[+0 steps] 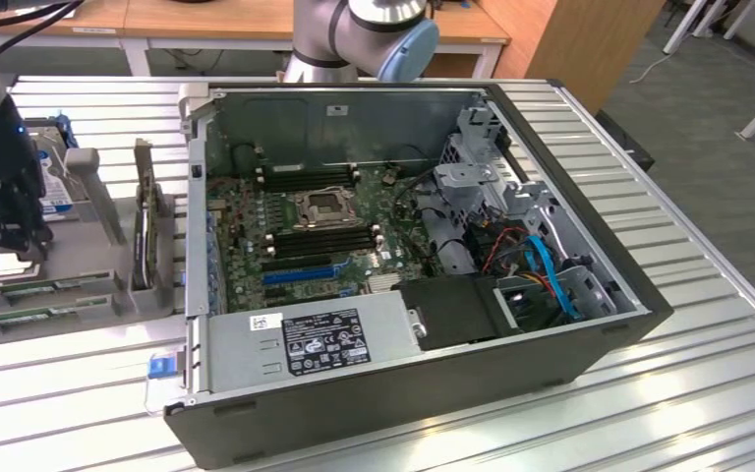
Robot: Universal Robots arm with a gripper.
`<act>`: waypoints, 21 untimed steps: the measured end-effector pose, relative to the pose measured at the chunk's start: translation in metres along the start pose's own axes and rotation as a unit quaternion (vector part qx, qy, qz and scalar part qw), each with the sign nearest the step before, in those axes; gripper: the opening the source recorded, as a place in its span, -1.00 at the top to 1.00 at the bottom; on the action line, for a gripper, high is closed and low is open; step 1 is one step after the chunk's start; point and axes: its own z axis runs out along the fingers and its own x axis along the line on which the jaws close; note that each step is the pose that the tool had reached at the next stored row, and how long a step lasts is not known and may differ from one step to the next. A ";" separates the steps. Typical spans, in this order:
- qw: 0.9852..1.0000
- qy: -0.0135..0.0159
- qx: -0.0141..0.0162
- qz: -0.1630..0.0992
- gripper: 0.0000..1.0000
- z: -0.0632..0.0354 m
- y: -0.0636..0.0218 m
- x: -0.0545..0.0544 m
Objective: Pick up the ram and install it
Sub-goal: 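Pick up the ram and move it above insertion slot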
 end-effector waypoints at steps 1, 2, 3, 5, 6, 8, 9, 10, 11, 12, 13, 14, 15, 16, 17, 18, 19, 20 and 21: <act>1.000 0.000 0.000 0.000 0.38 -0.0001 0.0000 0.001; 1.000 0.000 0.000 0.000 0.38 -0.0001 0.0000 0.002; 1.000 0.000 0.000 0.000 0.38 -0.0001 0.0000 0.003; 1.000 0.000 0.000 0.000 0.38 -0.0003 -0.0001 0.006; 1.000 0.000 0.000 0.000 0.38 -0.0003 -0.0002 0.007; 1.000 0.000 0.000 0.000 0.38 -0.0003 -0.0002 0.010; 1.000 0.000 0.000 0.000 0.38 -0.0004 -0.0003 0.012; 1.000 0.000 0.000 0.000 0.38 -0.0004 -0.0003 0.013; 1.000 0.000 0.000 0.000 0.38 -0.0005 -0.0004 0.015; 1.000 0.000 0.000 0.000 0.38 -0.0005 -0.0004 0.016; 1.000 0.000 0.000 0.000 0.38 -0.0005 -0.0005 0.018; 1.000 0.000 0.000 0.000 0.38 -0.0006 -0.0005 0.019; 1.000 0.000 0.000 0.000 0.38 -0.0006 -0.0005 0.021; 1.000 0.000 0.000 0.000 0.38 -0.0006 -0.0006 0.022; 1.000 0.000 0.000 0.000 0.38 -0.0007 -0.0007 0.024; 1.000 0.000 0.000 0.000 0.38 -0.0007 -0.0007 0.025; 1.000 0.000 0.000 0.000 0.38 -0.0007 -0.0007 0.026; 1.000 0.000 0.000 0.000 0.38 -0.0008 -0.0007 0.028; 1.000 0.000 0.000 0.000 0.38 -0.0008 -0.0008 0.029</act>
